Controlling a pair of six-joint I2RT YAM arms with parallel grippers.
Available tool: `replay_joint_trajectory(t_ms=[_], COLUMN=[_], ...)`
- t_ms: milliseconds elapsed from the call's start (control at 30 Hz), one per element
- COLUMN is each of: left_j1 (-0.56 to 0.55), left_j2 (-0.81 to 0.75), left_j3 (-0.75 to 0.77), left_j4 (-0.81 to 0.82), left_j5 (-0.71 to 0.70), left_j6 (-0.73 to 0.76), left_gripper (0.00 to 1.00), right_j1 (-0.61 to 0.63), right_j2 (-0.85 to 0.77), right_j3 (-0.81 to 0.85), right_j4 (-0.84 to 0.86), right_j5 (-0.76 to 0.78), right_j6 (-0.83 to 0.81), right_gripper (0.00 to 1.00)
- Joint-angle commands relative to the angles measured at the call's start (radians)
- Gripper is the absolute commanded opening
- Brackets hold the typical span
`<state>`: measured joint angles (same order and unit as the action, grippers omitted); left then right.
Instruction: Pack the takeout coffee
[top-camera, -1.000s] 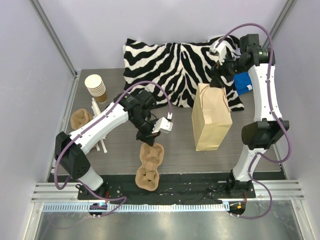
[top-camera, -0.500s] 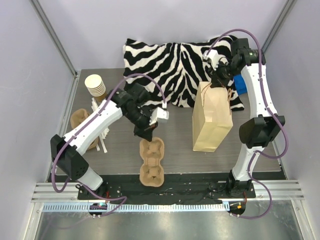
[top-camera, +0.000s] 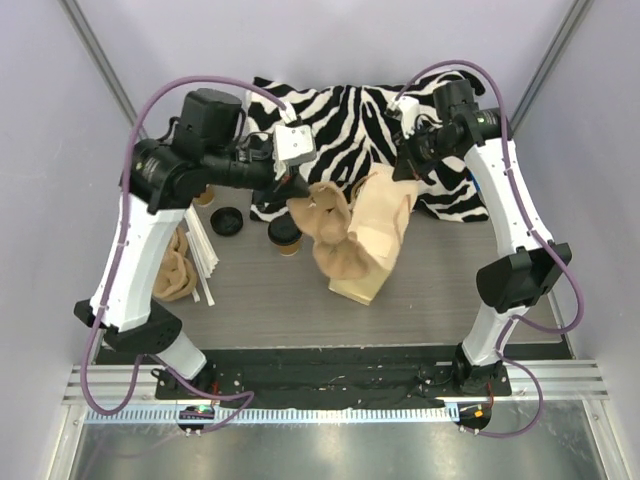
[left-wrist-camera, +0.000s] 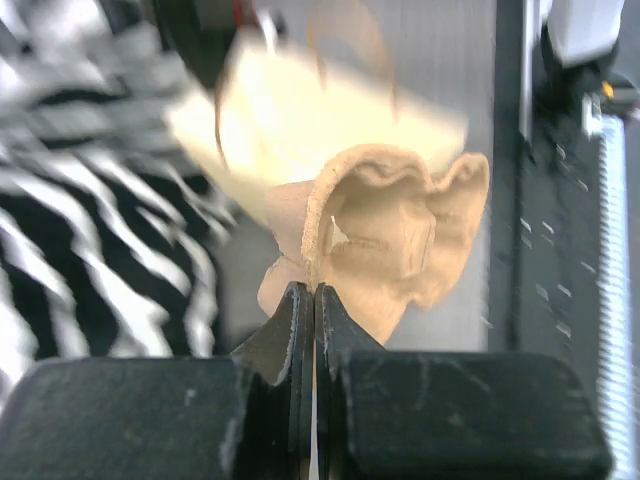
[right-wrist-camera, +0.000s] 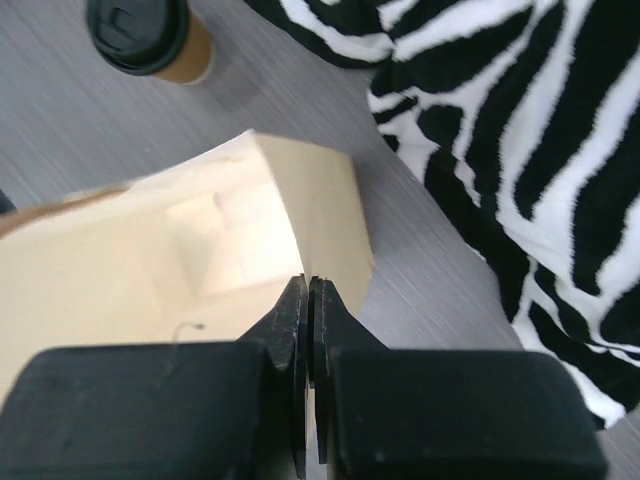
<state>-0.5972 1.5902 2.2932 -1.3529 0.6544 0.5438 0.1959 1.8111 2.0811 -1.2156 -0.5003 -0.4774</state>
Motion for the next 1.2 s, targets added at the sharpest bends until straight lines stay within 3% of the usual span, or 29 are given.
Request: replay_joint_trajectory(t_ms=[0,167,433,700,1167], left_j1=[-0.195,-0.335,-0.335,-0.334,-0.337], left_j2=[0.036,-0.077,-0.151,-0.187,-0.101], left_j3=[0.238,0.117,0.091,0.044,0.020], left_j4=[-0.167,0.078,0.303,0.610,0.607], left_j5=[-0.238,-0.496,-0.574,-0.906,-0.931], left_j6=[0.004,0.083,0.050,0.019,-0.059], left_gripper=[0.00,0.00,0.00,0.00,0.00], right_j1=[0.043,0.071,0.079,0.079,0.089], right_j2=[-0.062,-0.073,-0.101,-0.124,-0.173], right_j3=[-0.015,-0.033,-0.087,-0.113,-0.141], right_j4=[0.056,0.064,0.131,0.183,0.241], right_j5=[-0.007,-0.001,0.052,0.066,0.157], right_j6=[0.105,0.128,0.177,0.237,0.333], right_gripper=[0.01,0.01,0.01,0.01,0.01])
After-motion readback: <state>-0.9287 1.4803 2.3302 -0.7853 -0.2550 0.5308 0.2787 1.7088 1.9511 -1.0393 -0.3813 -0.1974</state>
